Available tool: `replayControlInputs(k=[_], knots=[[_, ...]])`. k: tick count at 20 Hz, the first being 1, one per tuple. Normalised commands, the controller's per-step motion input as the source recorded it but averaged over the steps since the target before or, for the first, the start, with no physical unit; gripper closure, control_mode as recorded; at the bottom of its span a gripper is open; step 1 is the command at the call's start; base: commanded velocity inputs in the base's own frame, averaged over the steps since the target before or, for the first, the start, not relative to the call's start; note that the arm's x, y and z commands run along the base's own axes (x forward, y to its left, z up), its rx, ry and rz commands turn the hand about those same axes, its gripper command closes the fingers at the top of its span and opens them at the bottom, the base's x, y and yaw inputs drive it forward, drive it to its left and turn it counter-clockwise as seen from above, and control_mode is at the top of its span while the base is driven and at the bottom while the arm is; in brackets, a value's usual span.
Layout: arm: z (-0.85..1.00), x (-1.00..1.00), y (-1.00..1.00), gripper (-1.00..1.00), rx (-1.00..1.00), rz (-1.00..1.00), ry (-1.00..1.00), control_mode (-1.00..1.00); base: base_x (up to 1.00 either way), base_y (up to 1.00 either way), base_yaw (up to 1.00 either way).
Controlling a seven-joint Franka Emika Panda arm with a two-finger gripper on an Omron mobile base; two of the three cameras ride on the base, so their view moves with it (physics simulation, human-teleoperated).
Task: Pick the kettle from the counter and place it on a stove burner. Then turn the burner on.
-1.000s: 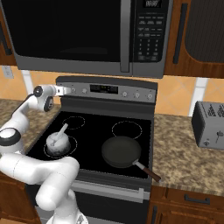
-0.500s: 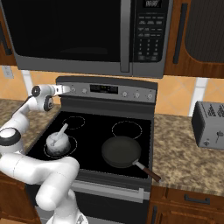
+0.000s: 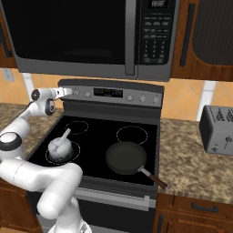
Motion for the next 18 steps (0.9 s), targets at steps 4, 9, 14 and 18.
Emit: replayControlInputs(k=[4, 9, 14, 18], knots=[[0.00, 0.00, 0.00, 1.00, -0.11, -0.05, 0.00, -1.00, 0.00, 0.00, 0.00], [0.00, 0.00, 0.00, 1.00, -0.13, -0.05, 0.00, -1.00, 0.00, 0.00, 0.00], [0.00, 0.00, 0.00, 1.00, -0.14, -0.03, 0.00, -1.00, 0.00, 0.00, 0.00], [0.00, 0.00, 0.00, 1.00, -0.14, -0.03, 0.00, -1.00, 0.00, 0.00, 0.00]])
